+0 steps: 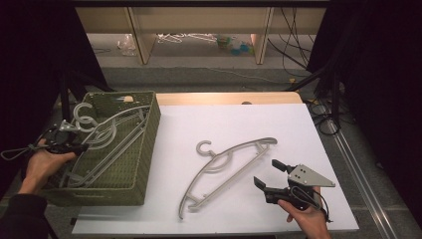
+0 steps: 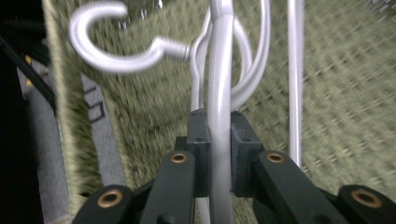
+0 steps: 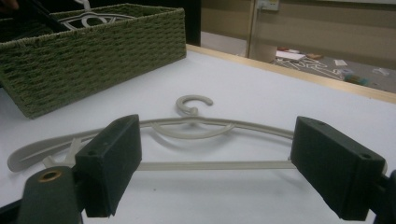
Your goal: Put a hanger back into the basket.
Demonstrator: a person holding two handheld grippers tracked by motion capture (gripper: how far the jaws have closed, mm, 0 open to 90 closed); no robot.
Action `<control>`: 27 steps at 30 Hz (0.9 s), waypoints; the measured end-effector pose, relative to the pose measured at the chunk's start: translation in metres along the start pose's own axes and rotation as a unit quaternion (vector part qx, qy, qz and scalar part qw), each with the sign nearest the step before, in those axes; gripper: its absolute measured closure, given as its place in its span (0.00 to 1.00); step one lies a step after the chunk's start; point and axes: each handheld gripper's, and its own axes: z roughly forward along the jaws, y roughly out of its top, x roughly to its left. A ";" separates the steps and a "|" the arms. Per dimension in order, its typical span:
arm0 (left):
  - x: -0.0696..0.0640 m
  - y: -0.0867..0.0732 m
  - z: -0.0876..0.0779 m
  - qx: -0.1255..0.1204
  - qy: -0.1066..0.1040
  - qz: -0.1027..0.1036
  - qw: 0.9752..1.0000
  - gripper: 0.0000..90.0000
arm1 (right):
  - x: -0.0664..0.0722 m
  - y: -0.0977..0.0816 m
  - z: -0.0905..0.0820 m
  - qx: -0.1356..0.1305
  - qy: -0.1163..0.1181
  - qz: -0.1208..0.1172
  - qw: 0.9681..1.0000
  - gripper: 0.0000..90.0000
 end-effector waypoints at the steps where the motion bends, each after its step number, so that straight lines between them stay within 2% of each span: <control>1: -0.002 0.000 0.002 0.001 0.009 -0.008 1.000 0.90 | 0.000 0.000 0.000 0.000 0.001 0.000 1.000 0.19; 3: -0.003 0.001 0.002 0.009 0.016 0.003 1.000 0.89 | 0.000 -0.001 0.000 0.002 0.000 0.002 1.000 0.19; 6: -0.002 0.000 0.002 0.020 0.016 -0.012 1.000 0.89 | 0.000 -0.001 0.001 -0.002 0.002 0.006 1.000 0.19; 8: 0.000 0.000 0.000 0.022 0.029 -0.027 0.999 0.83 | 0.000 -0.001 0.001 0.003 -0.003 -0.001 1.000 0.19; 11: 0.002 -0.001 -0.004 0.007 0.037 -0.048 0.998 0.71 | 0.000 -0.001 0.002 -0.001 0.002 0.005 1.000 0.19; 14: -0.001 0.002 -0.014 -0.022 0.042 -0.062 0.997 0.64 | 0.000 -0.001 0.002 -0.005 0.002 0.006 1.000 0.19; 16: -0.006 0.006 -0.021 -0.047 0.035 -0.071 0.996 0.59 | 0.000 -0.001 0.002 -0.004 0.003 0.006 1.000 0.19; 18: -0.014 0.009 -0.028 -0.066 0.025 -0.070 0.995 0.57 | 0.000 0.000 -0.001 0.015 -0.003 0.000 1.000 0.19; 20: -0.025 0.013 -0.035 -0.091 0.011 -0.071 0.993 0.53 | 0.000 -0.001 0.001 0.001 -0.002 0.002 1.000 0.19; 22: -0.035 0.017 -0.041 -0.108 -0.004 -0.071 0.992 0.50 | 0.000 0.000 -0.001 0.015 -0.003 0.000 1.000 0.19; 23: -0.041 0.019 -0.044 -0.120 -0.015 -0.074 0.990 0.49 | 0.000 0.000 -0.001 0.015 -0.002 0.000 1.000 0.19; 24: -0.045 0.020 -0.049 -0.123 -0.028 -0.070 0.990 0.46 | 0.000 -0.001 0.001 0.001 -0.002 0.002 1.000 0.19; 25: -0.053 0.021 -0.052 -0.138 -0.041 -0.073 0.987 0.43 | 0.000 -0.001 0.001 -0.001 -0.004 0.000 1.000 0.19; 27: -0.065 0.023 -0.057 -0.153 -0.053 -0.067 0.985 0.42 | 0.000 -0.001 0.001 0.001 -0.001 0.002 1.000 0.19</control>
